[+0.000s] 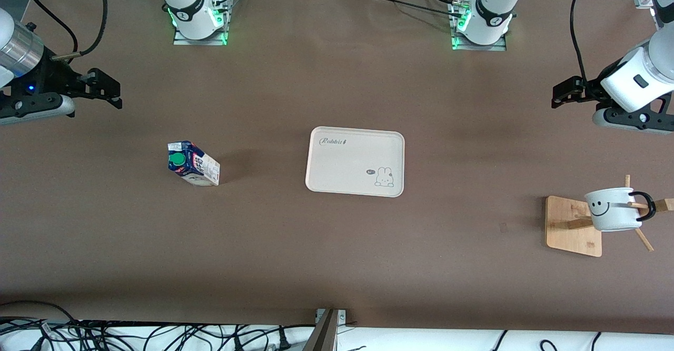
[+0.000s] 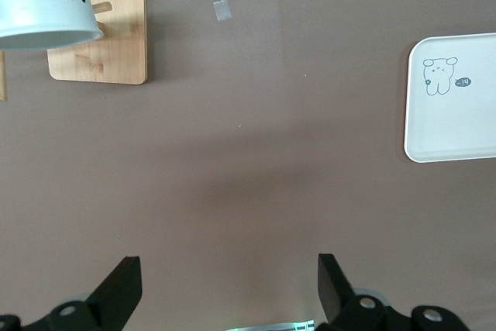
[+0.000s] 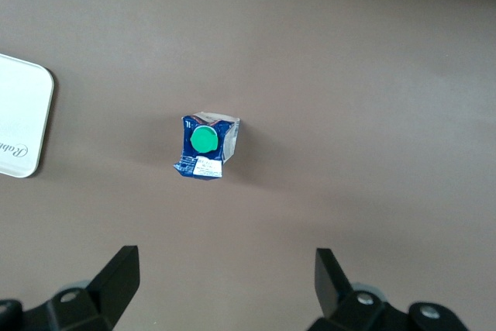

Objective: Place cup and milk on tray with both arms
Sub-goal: 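Reach the right gripper toward the blue milk carton, then grasp the milk carton with the right gripper and lift it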

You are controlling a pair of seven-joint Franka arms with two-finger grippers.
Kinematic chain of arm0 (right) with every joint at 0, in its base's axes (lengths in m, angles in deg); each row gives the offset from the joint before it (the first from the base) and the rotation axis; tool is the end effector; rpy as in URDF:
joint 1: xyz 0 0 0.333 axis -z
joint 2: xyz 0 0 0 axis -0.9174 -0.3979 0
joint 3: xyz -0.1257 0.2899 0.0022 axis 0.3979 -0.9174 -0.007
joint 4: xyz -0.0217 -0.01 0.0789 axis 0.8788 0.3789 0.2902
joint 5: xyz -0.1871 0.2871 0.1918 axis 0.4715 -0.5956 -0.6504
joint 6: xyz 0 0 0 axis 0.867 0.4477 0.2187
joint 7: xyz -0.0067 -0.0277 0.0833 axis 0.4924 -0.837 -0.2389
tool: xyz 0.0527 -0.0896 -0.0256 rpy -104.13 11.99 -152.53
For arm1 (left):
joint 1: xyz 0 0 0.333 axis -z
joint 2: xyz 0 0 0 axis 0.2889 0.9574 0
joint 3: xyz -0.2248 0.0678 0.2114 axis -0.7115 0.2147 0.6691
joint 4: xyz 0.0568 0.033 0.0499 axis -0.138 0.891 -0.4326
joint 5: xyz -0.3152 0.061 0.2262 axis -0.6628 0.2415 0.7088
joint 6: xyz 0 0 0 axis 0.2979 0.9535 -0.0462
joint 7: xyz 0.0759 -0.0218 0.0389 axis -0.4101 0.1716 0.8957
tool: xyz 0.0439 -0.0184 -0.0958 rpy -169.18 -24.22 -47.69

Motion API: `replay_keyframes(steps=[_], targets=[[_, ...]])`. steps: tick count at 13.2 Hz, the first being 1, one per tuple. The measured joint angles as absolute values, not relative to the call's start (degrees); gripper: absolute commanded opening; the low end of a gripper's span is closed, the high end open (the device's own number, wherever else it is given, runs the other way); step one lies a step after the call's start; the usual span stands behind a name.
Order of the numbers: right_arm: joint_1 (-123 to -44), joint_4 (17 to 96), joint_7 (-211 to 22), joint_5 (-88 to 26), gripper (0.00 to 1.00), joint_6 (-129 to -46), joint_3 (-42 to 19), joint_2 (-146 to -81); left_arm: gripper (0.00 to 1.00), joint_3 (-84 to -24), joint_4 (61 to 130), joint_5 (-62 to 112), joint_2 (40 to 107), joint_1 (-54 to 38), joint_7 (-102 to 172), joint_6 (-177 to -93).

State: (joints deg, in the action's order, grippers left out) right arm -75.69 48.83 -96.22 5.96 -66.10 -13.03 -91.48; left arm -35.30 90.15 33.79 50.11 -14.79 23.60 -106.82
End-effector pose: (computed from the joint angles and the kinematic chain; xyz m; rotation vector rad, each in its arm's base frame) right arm 0.5673 0.0529 0.6017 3.1174 0.3330 0.0171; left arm 0.5570 -0.0172 0.5684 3.1201 -0.1833 -0.2150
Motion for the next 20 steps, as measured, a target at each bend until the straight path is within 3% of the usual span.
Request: replay_keyframes(steps=[6,14,20], targets=[[-75.44,48.28,-96.18,4.18,1.0,-67.14,-12.66,-92.88,1.0,-35.3,90.13,33.79,50.11,-14.79,23.6,-106.72],[-75.28,48.35,-96.24,3.44,1.0,-69.13,-12.93,-102.19,1.0,-35.3,90.08,33.79,50.11,-14.79,23.6,-106.37],[-76.95,51.82,-92.28,2.52,1.0,-80.35,-13.17,-109.81,1.0,-35.3,90.05,33.79,50.13,-14.79,23.6,-106.33]])
